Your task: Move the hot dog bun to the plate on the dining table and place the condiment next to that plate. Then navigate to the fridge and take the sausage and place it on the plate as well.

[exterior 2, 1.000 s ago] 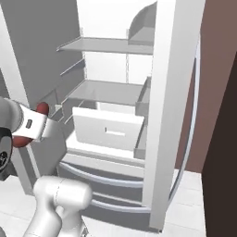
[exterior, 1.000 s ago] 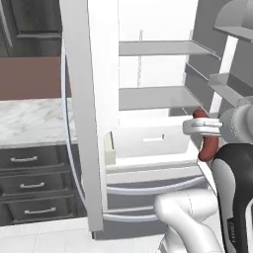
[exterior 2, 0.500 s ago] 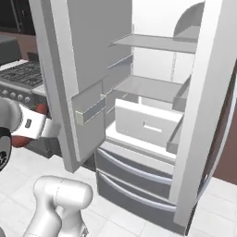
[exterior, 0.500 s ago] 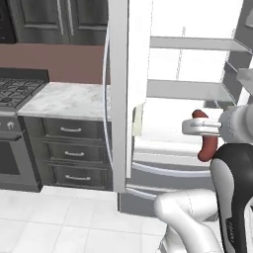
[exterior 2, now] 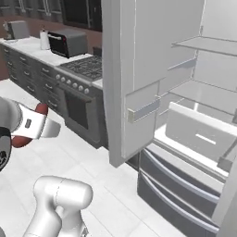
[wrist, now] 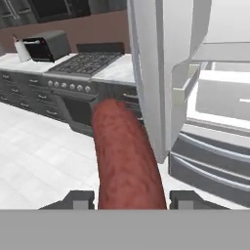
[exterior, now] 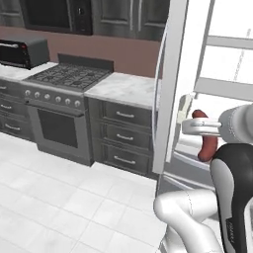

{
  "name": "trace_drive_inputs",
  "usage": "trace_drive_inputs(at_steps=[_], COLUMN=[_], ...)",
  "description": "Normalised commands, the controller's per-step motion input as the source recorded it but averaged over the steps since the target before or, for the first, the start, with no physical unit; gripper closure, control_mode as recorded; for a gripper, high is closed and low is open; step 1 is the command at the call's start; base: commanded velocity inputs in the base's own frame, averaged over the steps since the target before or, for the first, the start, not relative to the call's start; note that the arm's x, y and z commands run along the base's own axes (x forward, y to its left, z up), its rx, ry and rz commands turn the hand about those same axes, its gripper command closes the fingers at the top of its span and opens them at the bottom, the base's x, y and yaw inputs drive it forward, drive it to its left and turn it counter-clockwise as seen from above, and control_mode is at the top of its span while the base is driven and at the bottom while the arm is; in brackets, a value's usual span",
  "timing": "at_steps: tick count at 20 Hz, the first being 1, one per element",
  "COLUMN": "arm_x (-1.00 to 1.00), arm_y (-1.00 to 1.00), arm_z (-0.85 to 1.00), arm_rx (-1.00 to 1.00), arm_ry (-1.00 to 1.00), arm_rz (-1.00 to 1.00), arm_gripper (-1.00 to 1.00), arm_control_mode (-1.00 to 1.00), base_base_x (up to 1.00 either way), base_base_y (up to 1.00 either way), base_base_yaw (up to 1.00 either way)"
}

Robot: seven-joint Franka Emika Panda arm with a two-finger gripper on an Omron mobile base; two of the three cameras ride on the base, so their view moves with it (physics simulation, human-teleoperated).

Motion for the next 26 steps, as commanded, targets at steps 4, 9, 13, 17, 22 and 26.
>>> trace_drive_inputs(at_steps=[4, 9, 13, 17, 22, 26], arm_x=[0.00, 0.00, 0.00, 0.00, 0.00, 0.00], arm_y=[0.00, 0.00, 0.00, 0.00, 0.00, 0.00], arm_z=[0.00, 0.00, 0.00, 0.00, 0.00, 0.00], arm_rx=[0.00, 0.00, 0.00, 0.00, 0.00, 0.00], arm_ry=[0.00, 0.00, 0.00, 0.00, 0.00, 0.00], arm_rz=[0.00, 0.00, 0.00, 0.00, 0.00, 0.00], arm_gripper=[1.00, 1.00, 1.00, 1.00, 1.00, 1.00], arm_control_mode=[1.00, 1.00, 1.00, 1.00, 1.00, 1.00], base_base_x=[-0.19, -0.03, 0.00, 0.17, 0.50, 0.92], base_base_y=[0.54, 0.66, 0.69, 0.65, 0.46, 0.03], base_base_yaw=[0.50, 0.49, 0.49, 0.44, 0.37, 0.25])
